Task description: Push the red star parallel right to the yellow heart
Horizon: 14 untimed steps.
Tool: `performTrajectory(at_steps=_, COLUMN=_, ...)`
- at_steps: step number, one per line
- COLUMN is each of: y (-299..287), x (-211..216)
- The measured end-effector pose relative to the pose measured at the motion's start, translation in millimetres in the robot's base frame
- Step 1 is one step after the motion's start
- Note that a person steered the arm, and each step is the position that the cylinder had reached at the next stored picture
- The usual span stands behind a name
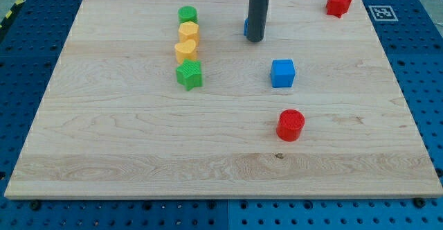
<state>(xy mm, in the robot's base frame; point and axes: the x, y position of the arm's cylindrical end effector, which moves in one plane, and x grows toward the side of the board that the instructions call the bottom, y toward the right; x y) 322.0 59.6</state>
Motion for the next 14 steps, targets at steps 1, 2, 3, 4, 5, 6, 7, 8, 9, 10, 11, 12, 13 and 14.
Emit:
performTrajectory(at_steps=1, y=0, x=0)
performTrajectory(at_steps=2, y=20, x=4)
performTrajectory(at_steps=3, y=91, x=25)
performTrajectory(at_steps=4, y=183, x=28)
performTrajectory(at_steps=5, y=257, x=-4)
performTrajectory(at_steps=6, y=282, x=-65)
performTrajectory(at_steps=7, y=270, x=-130)
performTrajectory(at_steps=8, y=264, x=-131)
performTrajectory(at_steps=9, y=235, x=-130)
performTrajectory(at_steps=10, y=193, x=-130)
performTrajectory(at_steps=11, y=193, x=-121)
performTrajectory(at_steps=12, y=193, x=-97)
performTrajectory(at_steps=13, y=193, x=-83)
performTrajectory(at_steps=14, y=191, x=-65)
